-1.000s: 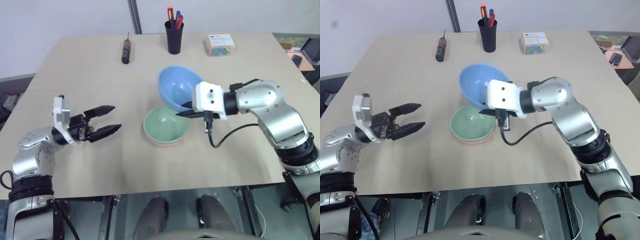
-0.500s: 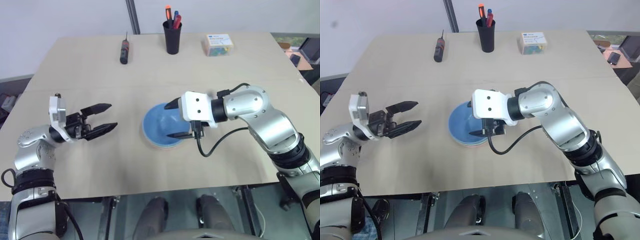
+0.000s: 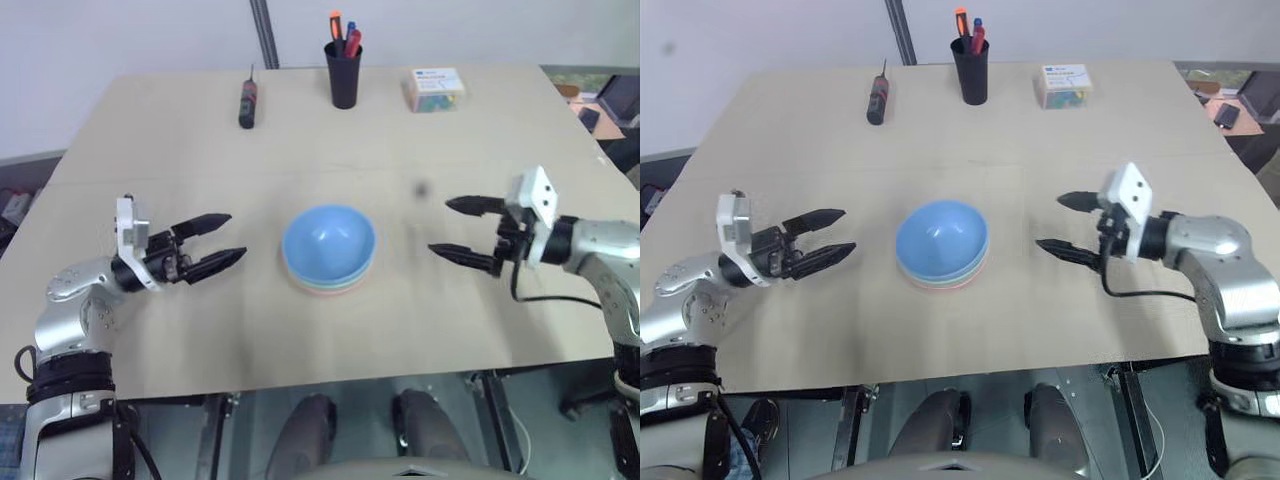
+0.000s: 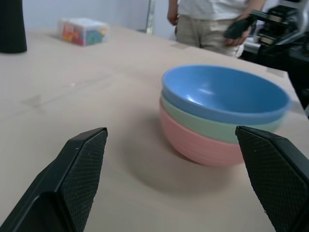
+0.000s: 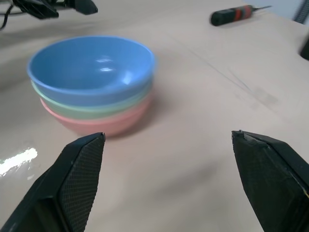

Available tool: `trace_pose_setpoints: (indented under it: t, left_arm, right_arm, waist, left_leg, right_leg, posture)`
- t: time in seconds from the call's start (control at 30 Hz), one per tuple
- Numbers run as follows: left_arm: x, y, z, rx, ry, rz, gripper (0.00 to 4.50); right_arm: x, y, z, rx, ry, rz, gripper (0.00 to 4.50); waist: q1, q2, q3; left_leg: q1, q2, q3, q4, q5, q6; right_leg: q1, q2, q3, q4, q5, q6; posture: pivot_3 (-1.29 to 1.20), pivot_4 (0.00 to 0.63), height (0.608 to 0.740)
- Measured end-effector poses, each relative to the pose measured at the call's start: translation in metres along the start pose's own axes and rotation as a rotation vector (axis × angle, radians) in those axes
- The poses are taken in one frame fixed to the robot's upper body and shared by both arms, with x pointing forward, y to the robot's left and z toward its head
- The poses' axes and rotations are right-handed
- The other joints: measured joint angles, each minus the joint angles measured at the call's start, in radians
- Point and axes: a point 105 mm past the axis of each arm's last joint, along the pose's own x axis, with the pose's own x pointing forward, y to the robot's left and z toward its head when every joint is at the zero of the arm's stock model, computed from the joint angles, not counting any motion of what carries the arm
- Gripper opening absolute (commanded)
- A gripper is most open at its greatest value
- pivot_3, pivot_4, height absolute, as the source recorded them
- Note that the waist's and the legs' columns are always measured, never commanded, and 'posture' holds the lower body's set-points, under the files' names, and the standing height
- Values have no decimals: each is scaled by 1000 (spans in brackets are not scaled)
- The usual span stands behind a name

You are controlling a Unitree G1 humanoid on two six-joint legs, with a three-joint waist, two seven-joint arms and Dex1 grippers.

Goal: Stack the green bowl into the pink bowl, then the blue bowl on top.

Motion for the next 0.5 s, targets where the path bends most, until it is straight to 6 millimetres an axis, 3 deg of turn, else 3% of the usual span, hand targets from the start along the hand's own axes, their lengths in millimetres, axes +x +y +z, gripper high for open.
trace_pose_setpoints:
  t: [0.27,0.5]
  left_arm:
    - [-4,-9,-16,-33,20,52,4500]
    - [-8,-8,-13,2,-1,81,4500]
  right_arm:
    - [-43,-11,-31,5,-74,-40,4406]
    - [-52,-9,-41,-11,-95,-24,4406]
  waist:
    - [4,0,0]
    - [5,0,0]
  left_leg:
    - [2,0,0,0,0,0]
    - [2,0,1,0,0,0]
  right_leg:
    - [1,0,0,0,0,0]
    - [1,-1,0,0,0,0]
  posture:
    - [0,150,740]
    - [0,150,740]
